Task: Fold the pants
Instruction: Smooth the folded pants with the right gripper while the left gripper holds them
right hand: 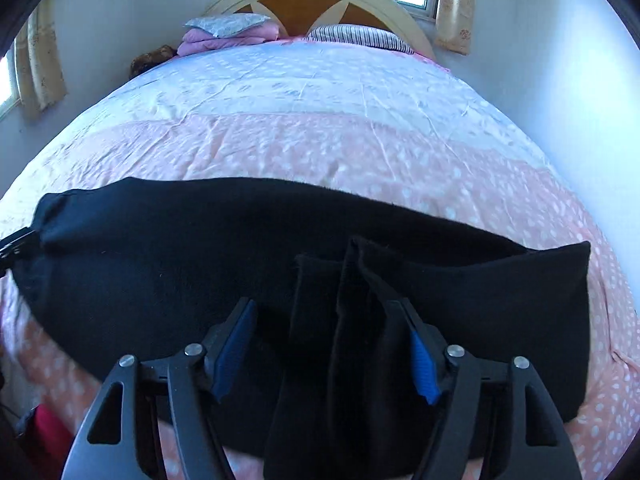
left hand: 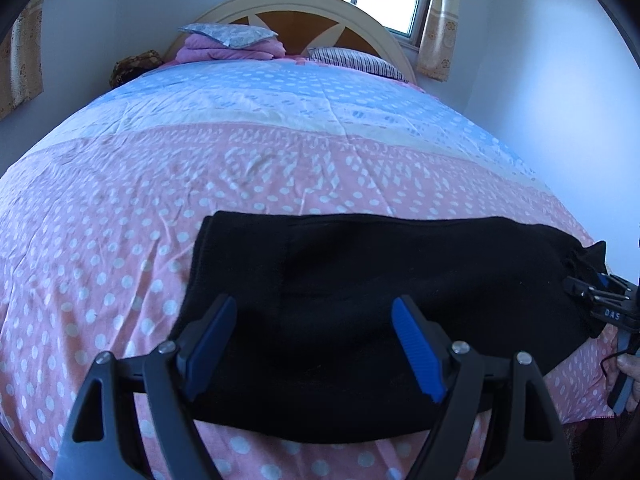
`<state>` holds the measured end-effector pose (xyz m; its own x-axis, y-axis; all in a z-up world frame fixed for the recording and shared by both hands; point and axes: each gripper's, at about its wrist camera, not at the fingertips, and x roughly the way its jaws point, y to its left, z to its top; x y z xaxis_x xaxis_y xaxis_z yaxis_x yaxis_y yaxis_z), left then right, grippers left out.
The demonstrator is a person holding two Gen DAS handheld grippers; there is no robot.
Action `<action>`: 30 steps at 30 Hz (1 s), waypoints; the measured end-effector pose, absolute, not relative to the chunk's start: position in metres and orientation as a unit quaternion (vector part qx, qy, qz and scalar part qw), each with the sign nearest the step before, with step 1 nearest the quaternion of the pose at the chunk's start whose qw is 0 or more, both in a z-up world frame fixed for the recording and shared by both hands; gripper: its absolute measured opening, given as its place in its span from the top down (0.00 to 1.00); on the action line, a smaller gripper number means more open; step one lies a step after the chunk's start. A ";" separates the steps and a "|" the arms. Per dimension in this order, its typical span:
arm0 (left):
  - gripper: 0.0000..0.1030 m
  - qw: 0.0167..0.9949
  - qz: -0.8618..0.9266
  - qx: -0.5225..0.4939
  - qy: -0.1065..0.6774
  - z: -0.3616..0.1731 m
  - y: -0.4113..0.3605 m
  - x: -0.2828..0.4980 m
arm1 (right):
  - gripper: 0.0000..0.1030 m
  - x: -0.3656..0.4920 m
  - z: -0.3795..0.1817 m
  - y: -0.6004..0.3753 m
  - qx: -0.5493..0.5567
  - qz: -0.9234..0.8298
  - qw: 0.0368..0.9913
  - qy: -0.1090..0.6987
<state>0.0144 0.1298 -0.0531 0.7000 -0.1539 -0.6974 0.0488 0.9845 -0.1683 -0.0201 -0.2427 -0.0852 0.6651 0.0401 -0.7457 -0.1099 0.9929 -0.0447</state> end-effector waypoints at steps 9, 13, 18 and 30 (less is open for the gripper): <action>0.20 0.919 -0.067 -0.065 0.383 -0.053 0.130 0.017 | 0.87 -0.026 -0.081 -0.305 0.193 0.066 0.896 0.395; 0.20 0.918 -0.070 -0.071 0.384 -0.053 0.133 0.018 | 0.87 -0.031 -0.054 -0.281 0.201 0.100 0.912 0.342; 0.20 0.918 -0.068 -0.074 0.384 -0.053 0.133 0.018 | 0.87 -0.018 -0.058 -0.221 0.136 0.142 0.916 0.349; 0.20 0.918 -0.068 -0.068 0.383 -0.043 0.130 0.018 | 0.39 -0.069 -0.063 -0.171 0.157 0.219 0.927 0.262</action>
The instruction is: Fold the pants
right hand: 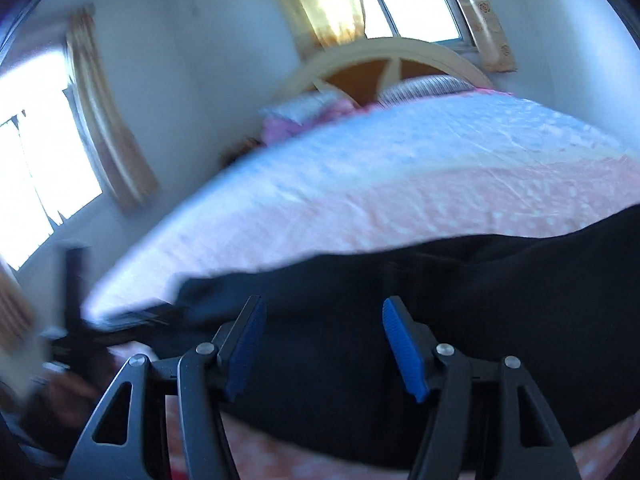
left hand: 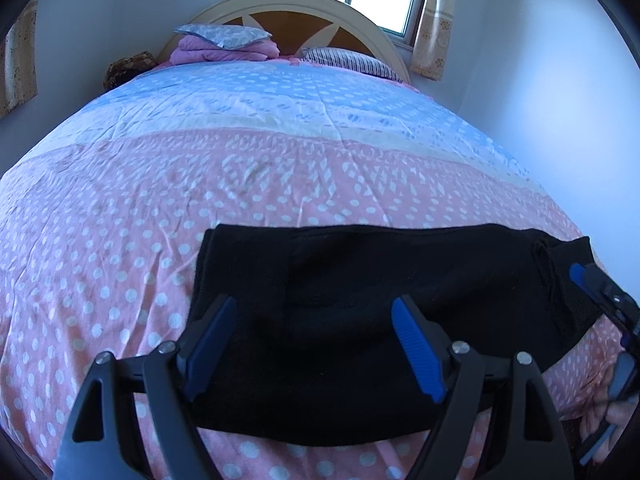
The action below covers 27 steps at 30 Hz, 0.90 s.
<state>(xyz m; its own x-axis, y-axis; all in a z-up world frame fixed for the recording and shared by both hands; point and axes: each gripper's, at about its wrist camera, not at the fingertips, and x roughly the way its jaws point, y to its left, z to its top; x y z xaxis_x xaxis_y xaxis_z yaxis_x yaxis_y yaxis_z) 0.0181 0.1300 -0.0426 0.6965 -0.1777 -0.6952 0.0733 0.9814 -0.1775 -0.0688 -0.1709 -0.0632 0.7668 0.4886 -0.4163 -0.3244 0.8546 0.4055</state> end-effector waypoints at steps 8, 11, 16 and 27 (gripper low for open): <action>0.20 0.914 -0.073 -0.069 0.393 -0.049 0.113 0.021 | 0.39 -0.081 -0.103 -0.186 0.211 0.183 0.911 0.302; 0.20 0.918 -0.066 -0.049 0.388 -0.049 0.109 0.015 | 0.39 -0.078 -0.094 -0.181 0.210 0.195 0.907 0.309; 0.20 0.927 -0.021 -0.070 0.369 -0.048 0.147 -0.008 | 0.39 -0.083 -0.074 -0.174 0.213 0.212 0.914 0.274; 0.19 0.912 0.001 -0.187 0.366 -0.063 0.206 -0.037 | 0.39 -0.074 -0.085 -0.103 0.175 0.273 0.898 0.295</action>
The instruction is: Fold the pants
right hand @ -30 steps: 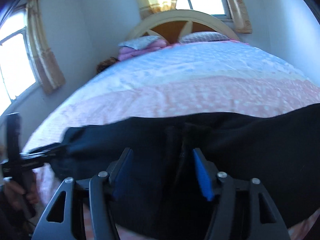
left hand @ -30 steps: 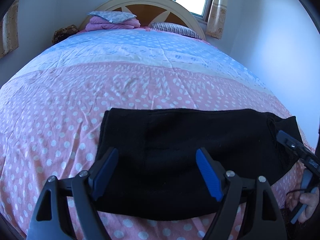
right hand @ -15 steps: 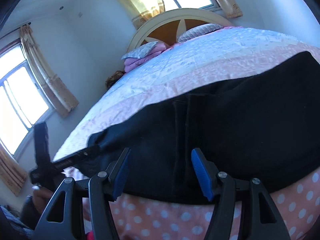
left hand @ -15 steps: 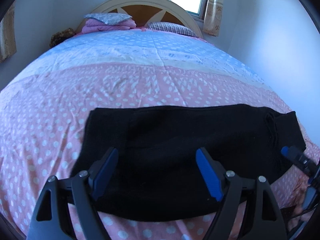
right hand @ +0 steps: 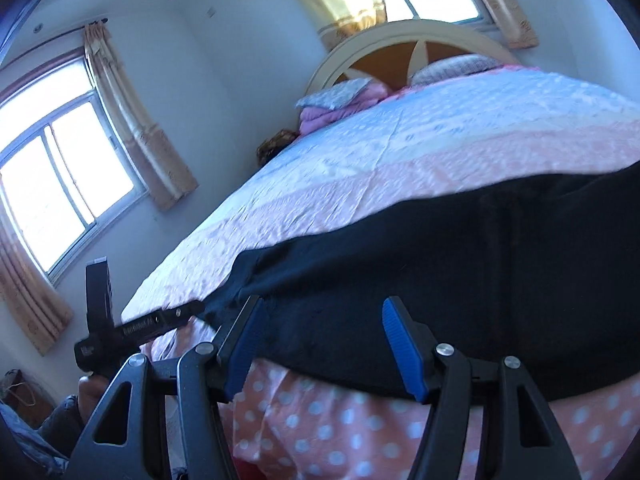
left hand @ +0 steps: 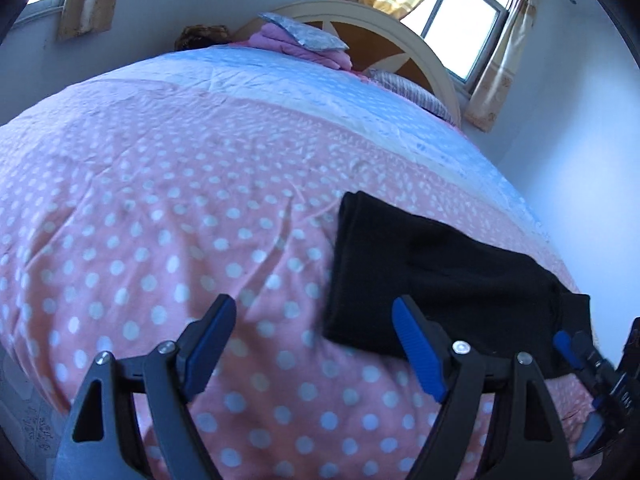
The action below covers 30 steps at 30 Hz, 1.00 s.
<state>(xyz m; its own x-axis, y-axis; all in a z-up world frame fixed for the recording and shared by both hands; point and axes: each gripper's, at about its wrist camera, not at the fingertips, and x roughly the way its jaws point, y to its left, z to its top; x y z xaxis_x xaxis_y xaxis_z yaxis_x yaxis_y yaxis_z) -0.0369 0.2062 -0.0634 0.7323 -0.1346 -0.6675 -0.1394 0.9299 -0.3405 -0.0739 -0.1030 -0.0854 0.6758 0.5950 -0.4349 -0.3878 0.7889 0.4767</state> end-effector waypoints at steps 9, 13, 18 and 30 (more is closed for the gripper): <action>0.19 0.906 -0.057 -0.198 0.368 -0.070 0.174 -0.032 | 0.39 -0.081 -0.086 -0.144 0.200 0.204 0.916 0.280; 0.18 0.911 -0.041 -0.181 0.368 -0.069 0.163 -0.034 | 0.39 -0.083 -0.089 -0.149 0.206 0.196 0.917 0.278; 0.18 0.912 -0.017 -0.162 0.375 -0.069 0.157 -0.033 | 0.39 -0.085 -0.096 -0.132 0.166 0.184 0.927 0.282; 0.18 0.892 -0.028 -0.278 0.355 -0.072 0.182 -0.026 | 0.39 -0.088 -0.111 -0.136 0.182 0.187 0.916 0.305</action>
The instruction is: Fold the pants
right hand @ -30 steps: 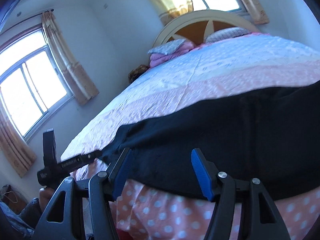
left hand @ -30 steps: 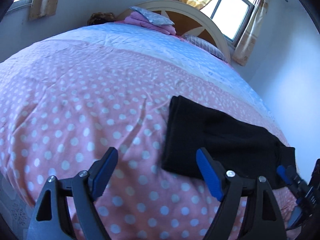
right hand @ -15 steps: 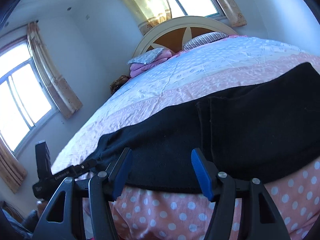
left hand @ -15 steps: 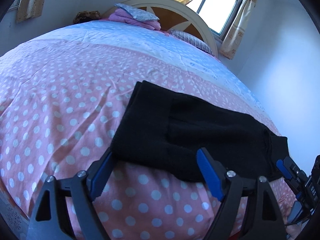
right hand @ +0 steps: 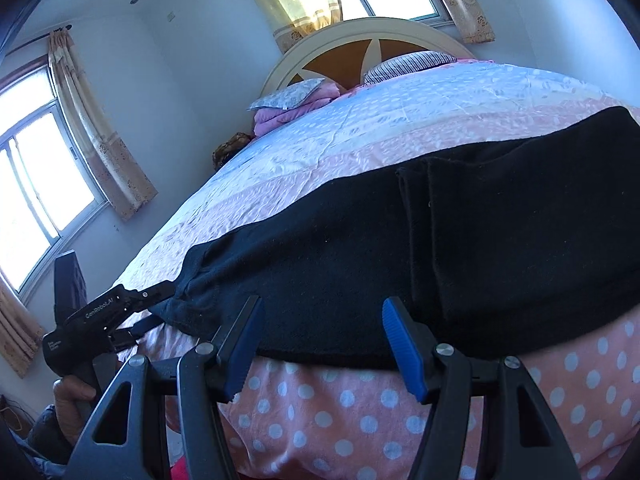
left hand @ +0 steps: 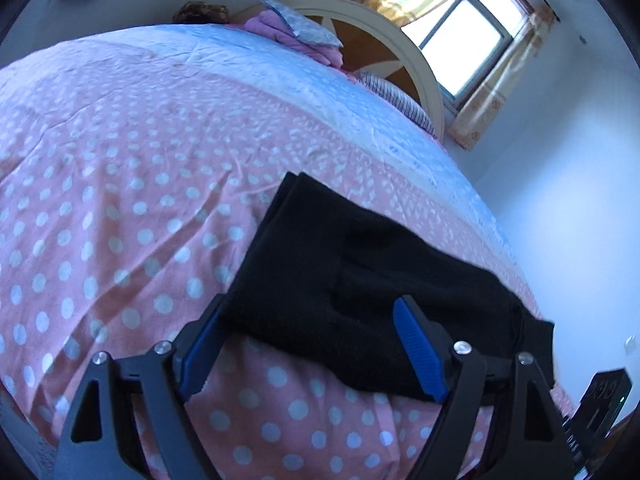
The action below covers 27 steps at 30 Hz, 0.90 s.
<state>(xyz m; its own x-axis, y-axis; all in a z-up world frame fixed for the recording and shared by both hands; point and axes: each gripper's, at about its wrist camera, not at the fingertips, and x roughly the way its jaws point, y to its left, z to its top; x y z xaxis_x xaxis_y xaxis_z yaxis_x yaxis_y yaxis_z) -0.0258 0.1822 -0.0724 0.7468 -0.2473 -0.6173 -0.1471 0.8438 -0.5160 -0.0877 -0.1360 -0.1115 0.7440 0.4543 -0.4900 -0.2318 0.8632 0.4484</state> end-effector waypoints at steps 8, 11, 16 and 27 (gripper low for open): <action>0.18 0.883 0.016 -0.266 0.387 -0.068 0.172 -0.007 | 0.39 -0.087 -0.113 -0.132 0.179 0.192 0.913 0.313; 0.19 0.887 0.035 -0.227 0.400 -0.067 0.162 -0.003 | 0.39 -0.086 -0.112 -0.131 0.179 0.191 0.913 0.313; 0.24 0.889 0.049 -0.199 0.409 -0.069 0.160 0.000 | 0.39 -0.084 -0.112 -0.127 0.177 0.190 0.911 0.319; 0.70 0.889 0.060 -0.190 0.413 -0.067 0.164 0.004 | 0.39 -0.082 -0.105 -0.123 0.177 0.189 0.913 0.317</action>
<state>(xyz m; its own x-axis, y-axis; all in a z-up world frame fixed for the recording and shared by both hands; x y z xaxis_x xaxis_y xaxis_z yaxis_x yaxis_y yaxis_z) 0.0039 0.1640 -0.0673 0.6516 -0.0501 -0.7569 -0.2640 0.9205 -0.2881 -0.0825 -0.1232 -0.1053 0.7281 0.4564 -0.5114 -0.2323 0.8663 0.4423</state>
